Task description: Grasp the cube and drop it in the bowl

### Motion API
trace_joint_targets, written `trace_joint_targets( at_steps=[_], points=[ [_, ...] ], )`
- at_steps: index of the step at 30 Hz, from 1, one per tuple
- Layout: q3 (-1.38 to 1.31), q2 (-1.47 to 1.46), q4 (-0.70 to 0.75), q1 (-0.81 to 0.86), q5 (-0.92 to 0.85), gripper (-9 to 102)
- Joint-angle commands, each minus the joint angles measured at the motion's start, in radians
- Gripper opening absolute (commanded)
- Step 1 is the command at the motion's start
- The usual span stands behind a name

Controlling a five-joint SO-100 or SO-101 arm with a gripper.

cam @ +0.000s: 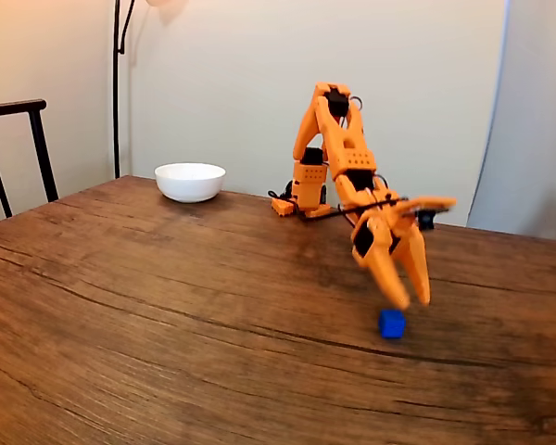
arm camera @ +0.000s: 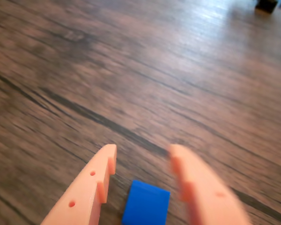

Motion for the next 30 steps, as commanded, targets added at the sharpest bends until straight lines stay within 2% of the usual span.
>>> trace_joint_targets(
  at_steps=[1, 7, 15, 30],
  points=[
    [-0.081, -0.015, -0.018, -0.025, -0.006, 27],
    [-0.081, -0.038, -0.014, -0.046, -0.008, 34],
    [-0.048, -0.048, 0.018, -0.040, -0.003, 50],
    [0.012, -0.051, 0.049, -0.029, 0.000, 50]
  ],
)
